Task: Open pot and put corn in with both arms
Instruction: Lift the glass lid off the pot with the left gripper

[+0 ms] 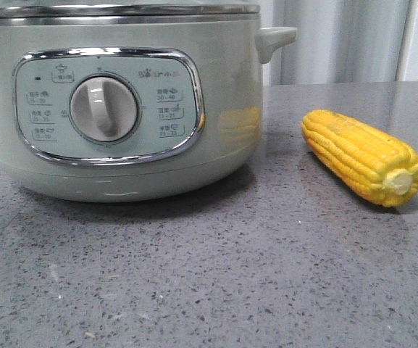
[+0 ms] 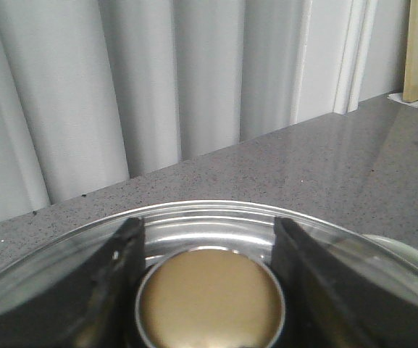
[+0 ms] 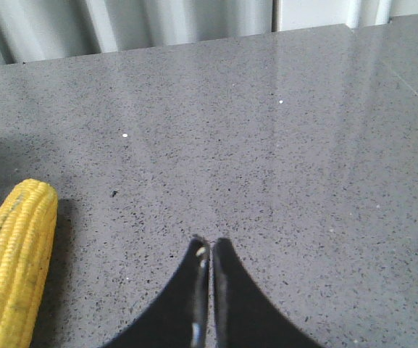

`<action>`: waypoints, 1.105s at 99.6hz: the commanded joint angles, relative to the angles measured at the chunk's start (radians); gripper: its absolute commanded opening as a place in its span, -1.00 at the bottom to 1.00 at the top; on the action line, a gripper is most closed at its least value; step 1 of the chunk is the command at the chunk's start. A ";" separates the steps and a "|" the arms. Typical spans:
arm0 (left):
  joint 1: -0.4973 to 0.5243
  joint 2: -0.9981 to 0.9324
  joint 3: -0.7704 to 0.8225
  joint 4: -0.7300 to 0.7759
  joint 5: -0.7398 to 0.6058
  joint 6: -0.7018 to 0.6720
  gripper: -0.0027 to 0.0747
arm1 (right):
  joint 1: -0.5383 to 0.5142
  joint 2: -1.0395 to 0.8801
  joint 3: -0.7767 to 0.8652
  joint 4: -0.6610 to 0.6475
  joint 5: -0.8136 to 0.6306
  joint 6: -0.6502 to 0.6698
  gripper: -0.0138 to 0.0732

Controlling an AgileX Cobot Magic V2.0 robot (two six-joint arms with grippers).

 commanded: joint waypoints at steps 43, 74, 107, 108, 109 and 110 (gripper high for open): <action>-0.001 -0.154 -0.168 0.031 -0.063 0.025 -0.94 | -0.006 0.016 -0.034 0.001 -0.081 -0.005 -0.85; 0.136 -0.312 -0.168 0.031 0.041 0.065 -0.94 | -0.006 0.016 -0.034 0.001 -0.081 -0.005 -0.85; 0.411 -0.525 -0.094 0.039 0.211 0.067 -0.94 | -0.006 0.016 -0.034 0.001 -0.081 -0.005 -0.85; 0.421 -0.536 -0.085 0.041 0.211 0.067 -0.94 | -0.006 0.016 -0.034 0.001 -0.081 -0.005 -0.85; 0.426 -0.542 -0.080 0.046 0.211 0.067 -0.94 | -0.006 0.016 -0.034 0.001 -0.081 -0.005 -0.85; 0.431 -0.553 -0.075 0.049 0.211 0.067 -0.94 | -0.006 0.016 -0.034 0.001 -0.081 -0.005 -0.85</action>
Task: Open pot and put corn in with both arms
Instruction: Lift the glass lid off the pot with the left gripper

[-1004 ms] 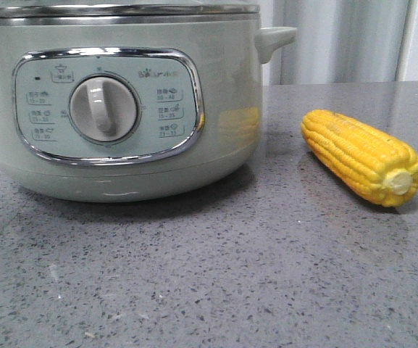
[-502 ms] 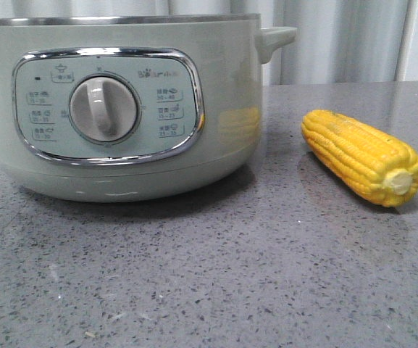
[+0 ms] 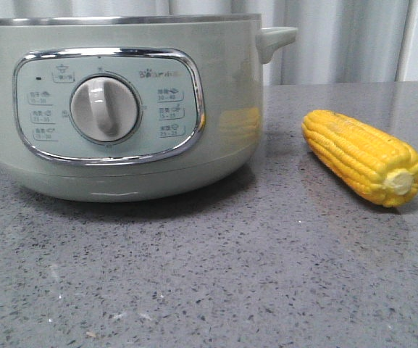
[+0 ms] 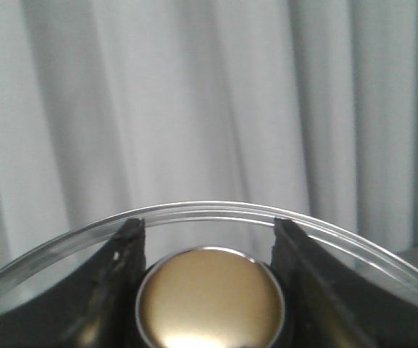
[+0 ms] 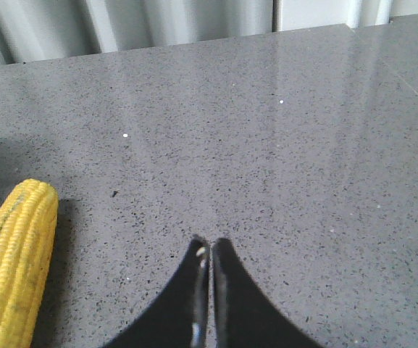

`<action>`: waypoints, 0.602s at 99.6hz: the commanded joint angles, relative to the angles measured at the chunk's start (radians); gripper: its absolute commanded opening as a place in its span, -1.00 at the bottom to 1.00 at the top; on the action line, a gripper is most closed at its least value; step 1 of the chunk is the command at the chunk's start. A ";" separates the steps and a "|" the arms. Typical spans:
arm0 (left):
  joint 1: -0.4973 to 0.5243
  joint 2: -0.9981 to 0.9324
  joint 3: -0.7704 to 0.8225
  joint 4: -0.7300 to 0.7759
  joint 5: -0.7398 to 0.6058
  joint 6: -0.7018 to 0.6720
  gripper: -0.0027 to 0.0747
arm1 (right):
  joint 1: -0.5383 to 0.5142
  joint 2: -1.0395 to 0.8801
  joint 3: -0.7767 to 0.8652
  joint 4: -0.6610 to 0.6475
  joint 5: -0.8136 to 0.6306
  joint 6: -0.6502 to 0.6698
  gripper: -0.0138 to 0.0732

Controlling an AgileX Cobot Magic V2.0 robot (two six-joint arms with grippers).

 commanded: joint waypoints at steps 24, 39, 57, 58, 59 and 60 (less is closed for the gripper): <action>0.169 -0.271 0.225 0.040 -0.135 0.004 -0.94 | -0.006 0.015 -0.034 0.001 -0.079 -0.005 -0.85; 0.186 -0.361 0.393 0.036 -0.230 0.004 -0.94 | -0.006 0.015 -0.034 0.001 -0.079 -0.005 -0.85; 0.186 -0.401 0.570 -0.048 -0.367 0.004 -0.94 | -0.006 0.015 -0.034 0.001 -0.079 -0.005 -0.85; 0.186 -0.401 0.575 -0.058 -0.369 0.004 -0.94 | -0.006 0.015 -0.034 0.001 -0.079 -0.005 -0.85; 0.186 -0.401 0.584 -0.063 -0.372 0.004 -0.94 | -0.006 0.015 -0.034 0.001 -0.079 -0.005 -0.85; 0.186 -0.401 0.589 -0.070 -0.374 0.004 -0.94 | -0.006 0.015 -0.034 0.001 -0.079 -0.005 -0.85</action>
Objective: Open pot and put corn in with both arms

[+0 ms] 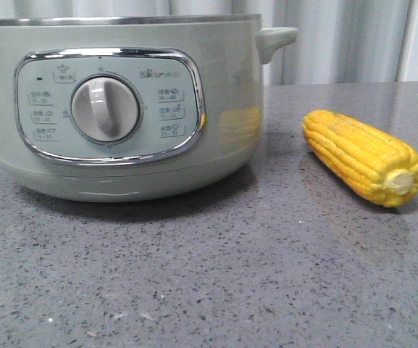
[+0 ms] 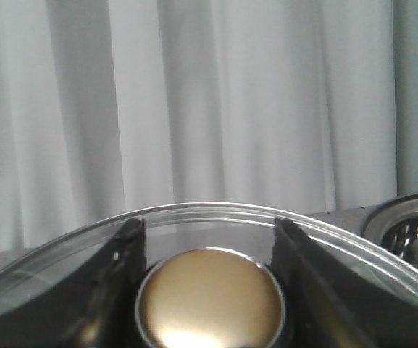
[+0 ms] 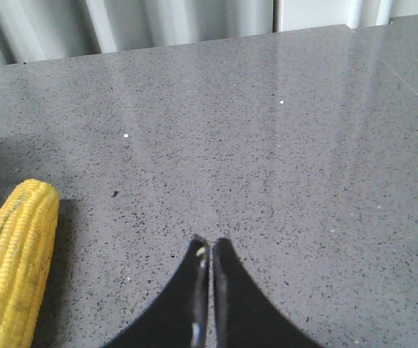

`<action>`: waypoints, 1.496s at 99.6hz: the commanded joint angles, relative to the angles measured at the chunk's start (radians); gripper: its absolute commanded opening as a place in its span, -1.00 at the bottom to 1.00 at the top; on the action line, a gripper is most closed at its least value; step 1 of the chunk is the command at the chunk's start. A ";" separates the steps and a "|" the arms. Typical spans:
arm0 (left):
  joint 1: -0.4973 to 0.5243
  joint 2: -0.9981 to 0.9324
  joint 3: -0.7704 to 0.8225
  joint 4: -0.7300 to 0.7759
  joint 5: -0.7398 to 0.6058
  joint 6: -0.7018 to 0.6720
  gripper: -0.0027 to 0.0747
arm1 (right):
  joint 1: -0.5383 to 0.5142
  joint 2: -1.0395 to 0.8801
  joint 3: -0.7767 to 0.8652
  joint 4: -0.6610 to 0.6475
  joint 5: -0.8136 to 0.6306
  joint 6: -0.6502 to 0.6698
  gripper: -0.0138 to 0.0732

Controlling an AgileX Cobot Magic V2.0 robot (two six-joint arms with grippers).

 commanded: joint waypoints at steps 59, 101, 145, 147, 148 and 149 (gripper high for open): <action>0.002 0.087 0.131 -0.079 -0.245 0.000 -0.94 | -0.006 0.015 -0.034 0.001 -0.079 -0.005 -0.85; 0.002 0.414 0.131 -0.079 -0.530 -0.006 -0.94 | -0.006 0.015 -0.034 0.001 -0.079 -0.005 -0.85; 0.002 0.603 0.131 -0.071 -0.687 -0.017 -0.94 | -0.006 0.015 -0.034 0.001 -0.079 -0.005 -0.85; 0.002 0.605 0.131 -0.071 -0.687 -0.017 -0.94 | -0.006 0.015 -0.034 0.001 -0.079 -0.005 -0.85; 0.002 0.609 0.131 -0.071 -0.685 -0.019 -0.94 | -0.006 0.015 -0.034 0.001 -0.079 -0.005 -0.85; 0.002 0.608 0.131 -0.071 -0.685 -0.019 -0.93 | -0.006 0.015 -0.034 0.001 -0.079 -0.005 -0.85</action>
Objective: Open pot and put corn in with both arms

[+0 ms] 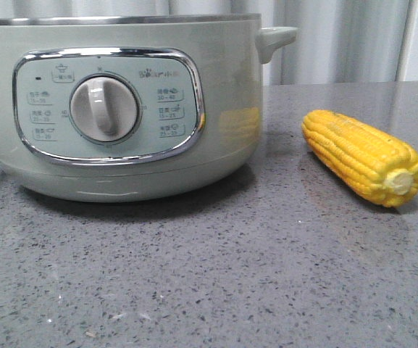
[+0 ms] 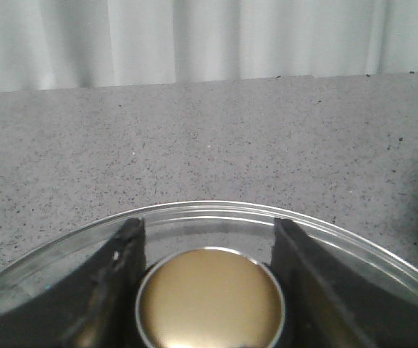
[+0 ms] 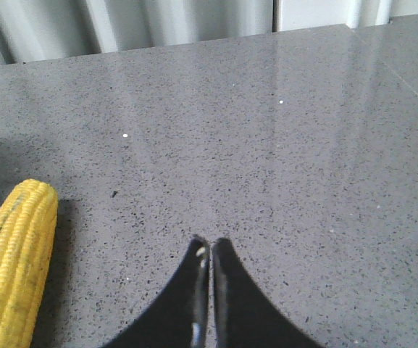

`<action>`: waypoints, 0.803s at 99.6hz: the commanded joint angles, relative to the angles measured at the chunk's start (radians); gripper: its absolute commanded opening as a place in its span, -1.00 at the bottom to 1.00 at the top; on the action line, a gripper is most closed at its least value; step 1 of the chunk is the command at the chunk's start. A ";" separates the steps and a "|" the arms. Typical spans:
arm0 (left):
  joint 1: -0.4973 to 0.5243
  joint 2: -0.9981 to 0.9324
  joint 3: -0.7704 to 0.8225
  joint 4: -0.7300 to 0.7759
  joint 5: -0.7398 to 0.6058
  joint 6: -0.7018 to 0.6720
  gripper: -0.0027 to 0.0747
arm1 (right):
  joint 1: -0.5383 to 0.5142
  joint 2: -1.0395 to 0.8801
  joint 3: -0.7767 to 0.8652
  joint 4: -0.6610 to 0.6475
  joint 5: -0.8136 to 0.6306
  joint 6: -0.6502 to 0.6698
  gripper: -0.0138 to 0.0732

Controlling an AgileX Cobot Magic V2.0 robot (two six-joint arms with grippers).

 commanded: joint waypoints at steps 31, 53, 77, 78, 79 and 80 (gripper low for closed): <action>0.002 0.013 -0.040 0.058 -0.152 -0.013 -0.85 | -0.006 0.015 -0.034 0.001 -0.079 -0.005 -0.85; 0.002 0.013 -0.040 0.058 -0.158 -0.040 -0.30 | -0.006 0.015 -0.034 0.001 -0.079 -0.005 -0.85; 0.002 0.013 -0.040 0.058 -0.151 -0.040 -0.19 | -0.006 0.015 -0.034 0.001 -0.077 -0.005 -0.85; 0.002 0.013 -0.040 0.058 -0.151 -0.040 -0.18 | -0.006 0.015 -0.034 0.001 -0.077 -0.005 -0.85; 0.002 0.013 -0.040 0.058 -0.149 -0.040 -0.16 | -0.006 0.015 -0.034 0.001 -0.077 -0.005 -0.85; 0.002 0.013 -0.040 0.058 -0.149 -0.040 -0.16 | -0.006 0.015 -0.034 0.001 -0.077 -0.005 -0.85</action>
